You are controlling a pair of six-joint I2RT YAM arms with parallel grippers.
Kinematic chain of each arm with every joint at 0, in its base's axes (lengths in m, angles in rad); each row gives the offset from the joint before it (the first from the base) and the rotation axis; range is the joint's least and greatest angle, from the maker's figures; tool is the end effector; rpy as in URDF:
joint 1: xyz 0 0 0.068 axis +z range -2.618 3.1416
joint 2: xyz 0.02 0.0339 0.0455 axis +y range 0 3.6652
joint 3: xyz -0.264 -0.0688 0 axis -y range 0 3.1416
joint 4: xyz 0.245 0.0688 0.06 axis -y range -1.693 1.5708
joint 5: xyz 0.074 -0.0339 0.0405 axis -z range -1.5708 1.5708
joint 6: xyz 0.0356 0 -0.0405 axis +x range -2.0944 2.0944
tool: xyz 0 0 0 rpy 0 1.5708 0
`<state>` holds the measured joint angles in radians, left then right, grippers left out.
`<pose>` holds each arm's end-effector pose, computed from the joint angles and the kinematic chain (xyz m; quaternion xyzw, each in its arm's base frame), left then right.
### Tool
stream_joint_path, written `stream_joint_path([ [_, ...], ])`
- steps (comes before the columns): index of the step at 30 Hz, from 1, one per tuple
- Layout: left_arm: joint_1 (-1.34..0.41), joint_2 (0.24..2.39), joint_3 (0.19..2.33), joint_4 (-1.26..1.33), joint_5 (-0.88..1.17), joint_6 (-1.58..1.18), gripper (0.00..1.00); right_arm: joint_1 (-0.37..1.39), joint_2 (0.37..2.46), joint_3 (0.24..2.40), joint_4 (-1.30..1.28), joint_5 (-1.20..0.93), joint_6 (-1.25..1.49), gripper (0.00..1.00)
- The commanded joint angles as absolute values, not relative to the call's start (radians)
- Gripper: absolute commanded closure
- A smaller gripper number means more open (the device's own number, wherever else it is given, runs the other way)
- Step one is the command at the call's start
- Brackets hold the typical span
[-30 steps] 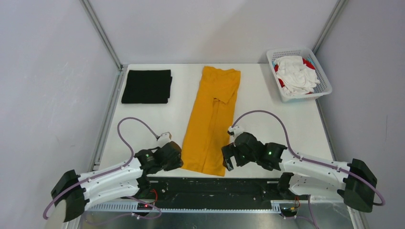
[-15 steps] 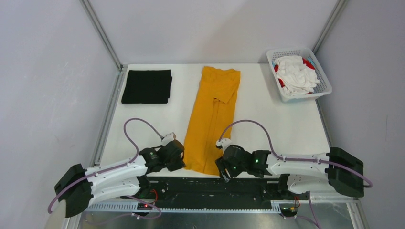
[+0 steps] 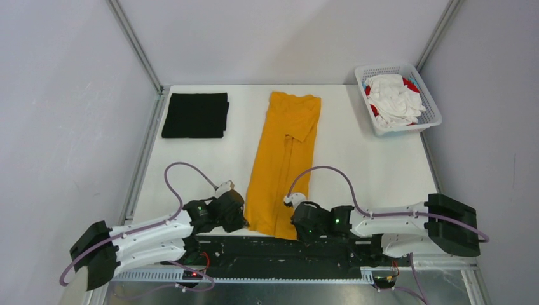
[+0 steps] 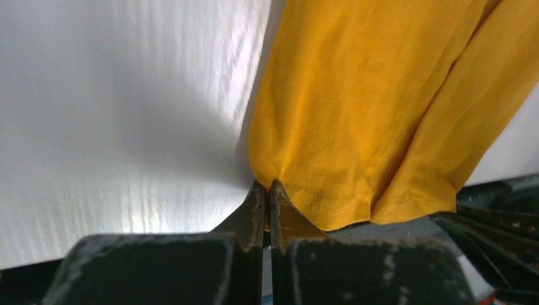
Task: Fold and stack the t-shirts
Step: Fold the folded rectangular tshirt in 1/3 of the way
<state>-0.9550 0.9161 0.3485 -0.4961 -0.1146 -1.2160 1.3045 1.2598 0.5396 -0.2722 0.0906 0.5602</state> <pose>0.0907 -0.1211 0.1462 -0.1400 0.9564 -0.1957 0.1659 0.0617 0.2141 0.1567 -0.3361 0.8966 0.2029 0.2046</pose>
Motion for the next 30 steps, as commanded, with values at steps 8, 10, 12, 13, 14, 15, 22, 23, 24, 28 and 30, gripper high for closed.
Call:
stream_joint_path([
  [8, -1.105, 0.785, 0.349, -0.567, -0.153, -1.298, 1.00, 1.358, 1.033, 0.500, -0.372, 0.122, 0.669, 1.00],
  [10, -1.103, 0.786, 0.401, -0.564, -0.220, -1.249, 1.00, 1.327, 0.995, 0.511, -0.378, 0.124, 0.640, 1.00],
  [12, -1.088, 0.805, 0.484, -0.561, -0.291, -1.196, 1.00, 1.234, 0.971, 0.528, -0.389, 0.114, 0.610, 1.00],
  [13, -1.065, 0.813, 0.504, -0.546, -0.315, -1.156, 1.00, 1.206, 0.963, 0.544, -0.396, 0.110, 0.605, 1.00],
  [14, -1.048, 0.837, 0.541, -0.536, -0.322, -1.136, 1.00, 1.149, 0.959, 0.553, -0.396, 0.094, 0.590, 1.00],
  [15, -1.014, 0.850, 0.555, -0.505, -0.324, -1.096, 1.00, 1.128, 0.952, 0.571, -0.389, 0.089, 0.579, 1.00],
  [22, -0.856, 1.039, 0.736, -0.398, -0.258, -0.925, 1.00, 0.912, 1.007, 0.683, -0.334, 0.040, 0.506, 1.00],
  [23, -0.816, 1.081, 0.751, -0.389, -0.247, -0.892, 1.00, 0.897, 1.022, 0.693, -0.321, 0.038, 0.498, 1.00],
  [24, -0.774, 1.103, 0.780, -0.380, -0.217, -0.877, 1.00, 0.869, 1.051, 0.712, -0.311, 0.044, 0.481, 1.00],
  [28, -0.684, 1.241, 0.886, -0.367, -0.149, -0.796, 1.00, 0.769, 1.131, 0.768, -0.261, 0.035, 0.450, 1.00],
  [30, -0.646, 1.315, 0.940, -0.367, -0.107, -0.760, 1.00, 0.717, 1.170, 0.787, -0.238, 0.015, 0.443, 1.00],
])
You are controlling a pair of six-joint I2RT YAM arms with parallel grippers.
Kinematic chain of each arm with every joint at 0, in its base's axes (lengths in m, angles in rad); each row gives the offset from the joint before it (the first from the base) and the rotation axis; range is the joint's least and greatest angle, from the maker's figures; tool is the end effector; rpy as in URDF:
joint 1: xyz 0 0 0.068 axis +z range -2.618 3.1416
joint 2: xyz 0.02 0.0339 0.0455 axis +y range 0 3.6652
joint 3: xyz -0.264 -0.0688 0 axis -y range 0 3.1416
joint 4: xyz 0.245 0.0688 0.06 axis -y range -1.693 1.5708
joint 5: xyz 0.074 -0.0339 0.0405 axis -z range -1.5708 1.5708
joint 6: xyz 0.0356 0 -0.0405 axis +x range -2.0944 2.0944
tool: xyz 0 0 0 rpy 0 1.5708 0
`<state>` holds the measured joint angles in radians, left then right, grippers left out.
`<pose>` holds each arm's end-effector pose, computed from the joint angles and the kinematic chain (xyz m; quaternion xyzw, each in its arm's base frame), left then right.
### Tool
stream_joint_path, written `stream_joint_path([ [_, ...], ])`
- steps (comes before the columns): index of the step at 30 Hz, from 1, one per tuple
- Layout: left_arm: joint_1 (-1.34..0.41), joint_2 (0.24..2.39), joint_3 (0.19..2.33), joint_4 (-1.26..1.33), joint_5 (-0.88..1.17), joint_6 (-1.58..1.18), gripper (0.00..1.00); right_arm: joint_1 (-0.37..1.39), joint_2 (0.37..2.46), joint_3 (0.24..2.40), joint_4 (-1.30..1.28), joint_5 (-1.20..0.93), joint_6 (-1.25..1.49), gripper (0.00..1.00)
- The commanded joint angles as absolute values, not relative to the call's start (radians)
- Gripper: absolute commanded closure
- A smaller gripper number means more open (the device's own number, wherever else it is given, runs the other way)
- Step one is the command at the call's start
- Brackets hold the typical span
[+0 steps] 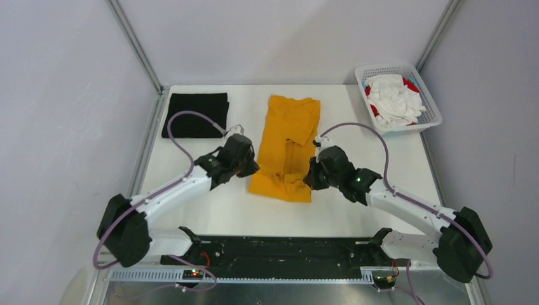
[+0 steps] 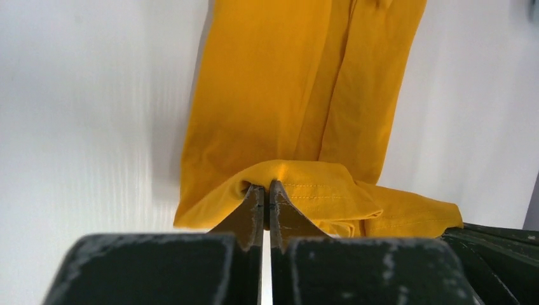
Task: Fold and stack the t-shirts
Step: Fold the folded rectangular tshirt in 1/3 of the way
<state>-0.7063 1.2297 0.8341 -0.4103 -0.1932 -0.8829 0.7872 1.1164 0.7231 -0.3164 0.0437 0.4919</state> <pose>0.1994 -0.1612 0.2446 -0.1173 0.9167 -0.2024 0.3241 0.1680 0.1665 0.2408 -0.1246 0.9000 0.2331 0.3467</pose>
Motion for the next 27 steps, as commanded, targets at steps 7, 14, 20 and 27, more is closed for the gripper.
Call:
stream_joint_path([
  [7, -0.550, 1.520, 1.103, -0.366, -0.022, -0.694, 1.00, 0.564, 1.286, 0.842, -0.182, -0.068, 0.401, 1.00],
  [14, -0.486, 1.655, 1.201, -0.367, 0.022, -0.652, 1.00, 0.490, 1.431, 0.900, -0.110, -0.158, 0.367, 1.00],
  [20, -0.455, 1.735, 1.247, -0.369, 0.030, -0.639, 0.99, 0.454, 1.531, 0.955, -0.084, -0.184, 0.362, 1.00],
  [27, -0.430, 1.843, 1.309, -0.370, 0.041, -0.625, 0.96, 0.421, 1.593, 0.970, -0.072, -0.171, 0.363, 1.00],
])
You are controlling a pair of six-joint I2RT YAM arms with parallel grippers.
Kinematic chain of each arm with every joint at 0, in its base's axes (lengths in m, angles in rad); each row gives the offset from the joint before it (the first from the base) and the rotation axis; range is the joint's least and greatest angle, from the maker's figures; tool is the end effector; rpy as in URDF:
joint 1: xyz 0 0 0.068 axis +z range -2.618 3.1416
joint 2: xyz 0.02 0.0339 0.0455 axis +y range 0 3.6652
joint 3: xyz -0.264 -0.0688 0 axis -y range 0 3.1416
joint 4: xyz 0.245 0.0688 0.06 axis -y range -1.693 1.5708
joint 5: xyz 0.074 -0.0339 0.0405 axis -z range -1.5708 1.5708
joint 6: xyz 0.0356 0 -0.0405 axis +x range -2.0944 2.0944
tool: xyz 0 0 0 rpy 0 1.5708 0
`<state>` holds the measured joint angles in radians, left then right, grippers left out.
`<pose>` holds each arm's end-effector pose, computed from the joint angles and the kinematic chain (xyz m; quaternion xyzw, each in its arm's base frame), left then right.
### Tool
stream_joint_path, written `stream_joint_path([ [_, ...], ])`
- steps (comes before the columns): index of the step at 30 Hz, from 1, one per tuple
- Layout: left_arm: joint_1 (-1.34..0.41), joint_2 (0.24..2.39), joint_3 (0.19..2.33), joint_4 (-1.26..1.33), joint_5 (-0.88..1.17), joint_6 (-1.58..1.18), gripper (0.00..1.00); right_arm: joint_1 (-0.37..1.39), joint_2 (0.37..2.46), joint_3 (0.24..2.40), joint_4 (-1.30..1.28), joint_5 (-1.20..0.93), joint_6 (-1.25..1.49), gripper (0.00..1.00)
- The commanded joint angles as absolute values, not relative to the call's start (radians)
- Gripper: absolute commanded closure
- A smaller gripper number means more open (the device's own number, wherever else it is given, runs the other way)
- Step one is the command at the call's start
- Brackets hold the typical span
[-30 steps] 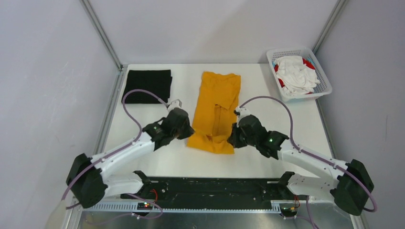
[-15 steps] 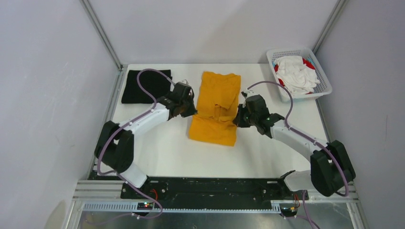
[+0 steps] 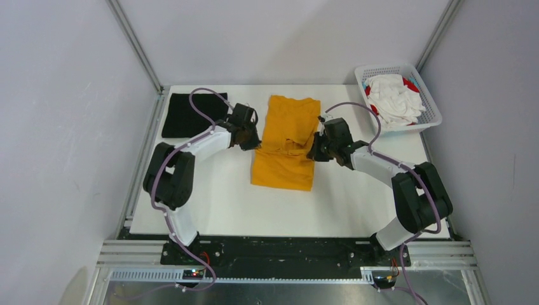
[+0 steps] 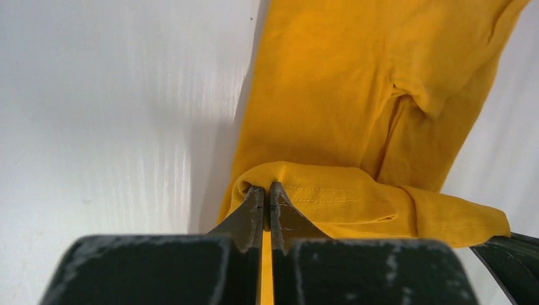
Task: Fold and stack the t-shirts
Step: Fold the folded rectangular tshirt in 1/3 of the way
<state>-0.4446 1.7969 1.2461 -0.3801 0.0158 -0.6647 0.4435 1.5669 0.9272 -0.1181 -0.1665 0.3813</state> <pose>0.3471 -0.1660 0.2058 -0.1018 0.9438 -0.1720 0.2634 0.2961 0.1472 0.2044 -0.0613 0.9139 0.2279 0.3304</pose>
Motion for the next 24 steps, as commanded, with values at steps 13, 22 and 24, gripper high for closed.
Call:
stream_joint_path([
  [13, -0.413, 1.932, 1.443, -0.380, 0.063, -0.601, 0.55, 0.356, 1.714, 1.042, -0.031, -0.172, 0.445, 0.81],
  [22, -0.393, 1.728, 1.364, -0.395, -0.043, -0.568, 0.00, 0.338, 1.611, 1.058, -0.121, -0.117, 0.486, 0.01],
  [24, -0.393, 1.662, 1.286, -0.395, -0.053, -0.572, 0.00, 0.355, 1.568, 1.019, -0.165, -0.102, 0.487, 0.01],
])
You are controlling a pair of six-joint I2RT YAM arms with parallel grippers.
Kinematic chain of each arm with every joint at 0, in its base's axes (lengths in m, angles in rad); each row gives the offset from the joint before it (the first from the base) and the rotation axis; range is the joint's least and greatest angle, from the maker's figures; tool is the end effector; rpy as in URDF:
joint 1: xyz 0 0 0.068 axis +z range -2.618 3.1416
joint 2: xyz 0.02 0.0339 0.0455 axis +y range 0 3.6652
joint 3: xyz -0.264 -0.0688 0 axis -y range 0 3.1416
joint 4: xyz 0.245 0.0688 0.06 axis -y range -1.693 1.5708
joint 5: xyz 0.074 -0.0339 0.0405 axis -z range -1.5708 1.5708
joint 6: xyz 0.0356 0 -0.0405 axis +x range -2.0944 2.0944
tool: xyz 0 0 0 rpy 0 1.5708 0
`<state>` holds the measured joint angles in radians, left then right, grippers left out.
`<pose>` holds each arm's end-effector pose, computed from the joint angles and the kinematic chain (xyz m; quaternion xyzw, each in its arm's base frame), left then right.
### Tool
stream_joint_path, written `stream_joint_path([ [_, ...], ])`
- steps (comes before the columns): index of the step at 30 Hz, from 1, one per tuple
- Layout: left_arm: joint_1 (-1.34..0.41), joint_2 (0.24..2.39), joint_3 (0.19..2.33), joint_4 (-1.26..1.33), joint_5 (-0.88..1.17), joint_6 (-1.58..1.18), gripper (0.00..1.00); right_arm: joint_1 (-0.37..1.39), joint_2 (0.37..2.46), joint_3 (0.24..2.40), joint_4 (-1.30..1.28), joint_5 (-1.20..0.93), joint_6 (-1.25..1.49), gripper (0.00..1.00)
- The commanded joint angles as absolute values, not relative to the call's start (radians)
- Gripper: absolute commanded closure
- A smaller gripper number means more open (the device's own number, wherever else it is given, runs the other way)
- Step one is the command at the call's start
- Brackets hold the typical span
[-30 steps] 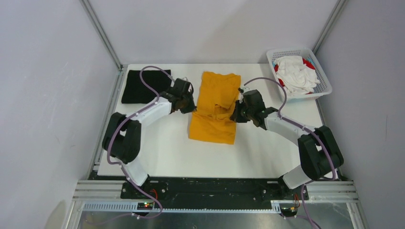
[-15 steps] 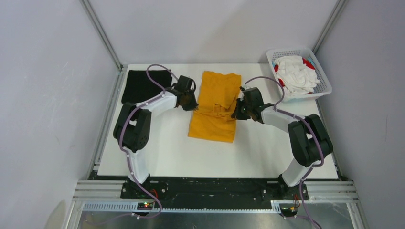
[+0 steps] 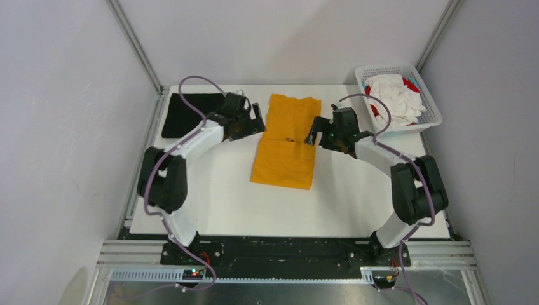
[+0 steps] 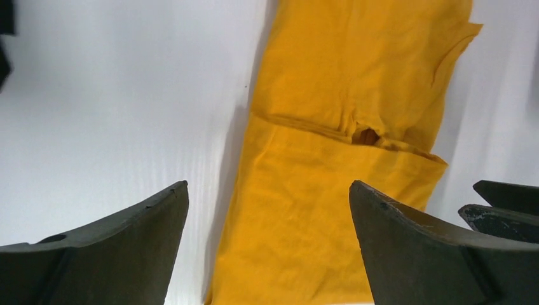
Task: Fold and stack the t-shirts
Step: Fold the folded rectangular tshirt in 1/3 of the way, then grab one side of the 2/3 rectangular tshirt with both arms
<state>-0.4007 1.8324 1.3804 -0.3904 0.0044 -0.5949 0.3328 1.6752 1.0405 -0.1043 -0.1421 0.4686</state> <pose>0.3755 -0.1592 0.2337 -0.0898 0.9301 -0.1719 0.3120 0.3397 0.1227 0.2055 0.0333 0.9123 0.2170 0.3457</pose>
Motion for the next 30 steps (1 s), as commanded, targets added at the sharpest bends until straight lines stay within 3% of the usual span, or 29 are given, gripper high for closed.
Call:
stream_joint_path([
  [1, -0.394, 1.619, 1.256, -0.395, -0.049, -0.583, 0.00, 0.369, 1.536, 1.001, -0.172, -0.097, 0.493, 0.00],
  [11, -0.419, 1.414, 0.783, -0.291, 0.067, -0.698, 0.04, 0.520, 1.305, 0.679, -0.167, -0.083, 0.610, 0.01],
  [17, -0.439, 1.445, 0.704, -0.219, 0.115, -0.739, 0.20, 0.551, 1.304, 0.604, -0.084, -0.090, 0.657, 0.01],
  [24, -0.472, 1.516, 0.695, -0.192, 0.145, -0.750, 0.56, 0.554, 1.308, 0.597, -0.090, -0.037, 0.670, 0.01],
  [30, -0.487, 1.541, 0.689, -0.192, 0.112, -0.768, 0.65, 0.554, 1.307, 0.592, -0.084, -0.024, 0.668, 0.01],
])
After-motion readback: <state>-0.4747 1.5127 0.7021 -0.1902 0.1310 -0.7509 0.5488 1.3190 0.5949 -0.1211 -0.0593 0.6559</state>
